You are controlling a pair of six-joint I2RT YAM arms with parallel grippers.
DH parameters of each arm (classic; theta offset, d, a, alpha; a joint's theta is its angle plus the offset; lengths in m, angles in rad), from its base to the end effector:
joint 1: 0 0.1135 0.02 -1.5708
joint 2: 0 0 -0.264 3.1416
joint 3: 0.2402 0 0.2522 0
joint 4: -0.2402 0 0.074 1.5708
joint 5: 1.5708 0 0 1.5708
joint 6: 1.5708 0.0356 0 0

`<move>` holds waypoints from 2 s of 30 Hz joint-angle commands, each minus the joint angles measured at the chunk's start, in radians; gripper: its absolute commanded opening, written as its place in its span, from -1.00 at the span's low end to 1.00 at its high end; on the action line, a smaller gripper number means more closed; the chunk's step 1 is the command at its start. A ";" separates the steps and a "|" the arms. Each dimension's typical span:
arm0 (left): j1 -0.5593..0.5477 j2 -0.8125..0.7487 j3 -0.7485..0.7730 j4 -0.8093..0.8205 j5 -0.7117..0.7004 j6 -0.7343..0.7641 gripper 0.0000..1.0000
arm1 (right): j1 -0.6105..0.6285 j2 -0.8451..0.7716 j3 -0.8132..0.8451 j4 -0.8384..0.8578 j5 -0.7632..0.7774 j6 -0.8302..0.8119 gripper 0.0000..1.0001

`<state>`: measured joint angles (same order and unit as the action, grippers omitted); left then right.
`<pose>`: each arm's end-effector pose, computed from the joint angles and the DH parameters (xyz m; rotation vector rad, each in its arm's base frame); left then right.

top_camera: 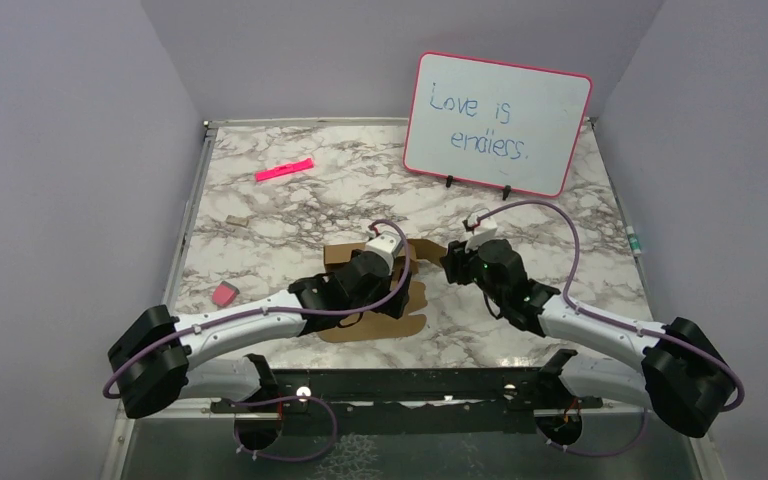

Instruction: Fold the paper box

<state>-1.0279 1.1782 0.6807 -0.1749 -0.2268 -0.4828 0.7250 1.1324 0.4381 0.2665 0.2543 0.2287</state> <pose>0.1349 -0.2081 0.2255 0.4935 2.2307 -0.5647 0.1805 0.1480 0.1969 -0.3311 1.9746 0.3623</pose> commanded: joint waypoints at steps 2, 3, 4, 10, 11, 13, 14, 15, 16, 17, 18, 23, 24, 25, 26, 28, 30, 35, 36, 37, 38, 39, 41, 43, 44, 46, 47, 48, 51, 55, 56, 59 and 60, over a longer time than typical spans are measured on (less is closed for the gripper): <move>-0.010 0.057 0.024 0.087 -0.043 0.024 0.66 | -0.005 -0.015 -0.026 0.114 -0.044 -0.058 0.02; -0.011 0.068 0.025 0.093 -0.050 0.025 0.66 | -0.006 0.003 -0.026 0.132 -0.043 -0.068 0.02; -0.011 0.079 0.024 0.100 -0.061 0.027 0.66 | -0.008 0.024 -0.021 0.148 -0.045 -0.074 0.02; -0.015 0.147 0.034 0.146 -0.104 0.037 0.65 | -0.020 0.166 0.051 0.189 -0.063 -0.108 -0.11; -0.017 0.160 0.039 0.153 -0.110 0.043 0.65 | -0.021 0.182 0.063 0.187 -0.071 -0.110 -0.19; -0.023 0.187 0.045 0.170 -0.125 0.064 0.65 | -0.021 0.196 0.072 0.173 -0.095 -0.109 -0.34; -0.028 0.200 0.048 0.170 -0.139 0.074 0.65 | -0.020 0.194 0.073 0.165 -0.115 -0.104 -0.42; -0.031 0.214 0.047 0.191 -0.153 0.082 0.65 | -0.021 0.191 0.072 0.159 -0.141 -0.104 -0.51; -0.034 0.224 0.046 0.206 -0.166 0.092 0.65 | -0.021 0.183 0.070 0.151 -0.169 -0.104 -0.60; -0.039 0.232 0.042 0.221 -0.185 0.099 0.65 | -0.021 0.173 0.068 0.143 -0.192 -0.105 -0.67; -0.043 0.239 0.035 0.238 -0.204 0.104 0.65 | -0.020 0.163 0.061 0.137 -0.213 -0.106 -0.72; -0.053 0.266 -0.010 0.341 -0.275 0.135 0.65 | -0.021 0.121 0.029 0.134 -0.271 -0.143 -0.77; -0.054 0.275 -0.015 0.356 -0.292 0.139 0.65 | -0.021 0.117 0.027 0.138 -0.282 -0.151 -0.77; -0.056 0.285 -0.016 0.371 -0.306 0.142 0.65 | -0.021 0.118 0.027 0.138 -0.294 -0.164 -0.78; -0.059 0.295 -0.018 0.386 -0.319 0.148 0.65 | -0.021 0.120 0.028 0.135 -0.300 -0.169 -0.80; -0.069 0.317 -0.019 0.415 -0.354 0.155 0.65 | -0.021 0.124 0.030 0.133 -0.310 -0.172 -0.83; -0.082 0.342 -0.007 0.422 -0.394 0.154 0.65 | -0.021 0.127 0.030 0.134 -0.318 -0.172 -0.84; -0.112 0.424 0.013 0.446 -0.498 0.152 0.64 | -0.020 0.132 0.030 0.135 -0.337 -0.173 -0.85; -0.115 0.445 0.022 0.444 -0.518 0.155 0.63 | -0.020 0.133 0.028 0.136 -0.340 -0.172 -0.85; -0.118 0.463 0.030 0.441 -0.544 0.156 0.62 | -0.020 0.133 0.028 0.137 -0.342 -0.172 -0.85; -0.122 0.481 0.039 0.435 -0.569 0.151 0.61 | -0.021 0.132 0.028 0.136 -0.343 -0.171 -0.85; -0.123 0.494 0.048 0.428 -0.585 0.148 0.58 | -0.021 0.129 0.027 0.135 -0.347 -0.174 -0.85; -0.122 0.512 0.057 0.424 -0.613 0.136 0.53 | -0.021 0.123 0.024 0.135 -0.349 -0.176 -0.85; -0.123 0.522 0.058 0.434 -0.639 0.136 0.48 | -0.020 0.121 0.021 0.136 -0.348 -0.179 -0.85; -0.123 0.524 0.060 0.437 -0.650 0.140 0.46 | -0.021 0.121 0.021 0.134 -0.349 -0.180 -0.85; -0.123 0.524 0.059 0.449 -0.668 0.155 0.42 | -0.020 0.121 0.021 0.135 -0.353 -0.182 -0.86; -0.123 0.522 0.061 0.454 -0.674 0.163 0.40 | -0.021 0.123 0.021 0.134 -0.358 -0.184 -0.86; -0.123 0.520 0.061 0.457 -0.678 0.168 0.39 | -0.020 0.125 0.022 0.136 -0.363 -0.185 -0.86; -0.119 0.512 0.066 0.462 -0.691 0.186 0.32 | -0.021 0.130 0.025 0.135 -0.379 -0.191 -0.87; -0.106 0.484 0.049 0.465 -0.696 0.180 0.20 | -0.021 0.122 0.024 0.130 -0.381 -0.198 -0.87; -0.101 0.470 0.040 0.467 -0.692 0.174 0.16 | -0.020 0.119 0.022 0.131 -0.379 -0.197 -0.87; -0.080 0.421 0.009 0.469 -0.661 0.154 0.12 | -0.021 0.111 0.016 0.136 -0.380 -0.199 -0.87; -0.069 0.398 -0.002 0.472 -0.642 0.145 0.12 | -0.021 0.111 0.013 0.140 -0.380 -0.199 -0.87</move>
<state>-1.1271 1.6672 0.7174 0.2653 -0.8795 -0.3099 0.7074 1.2671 0.4690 0.3916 -0.0990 0.0437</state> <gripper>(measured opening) 0.564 0.073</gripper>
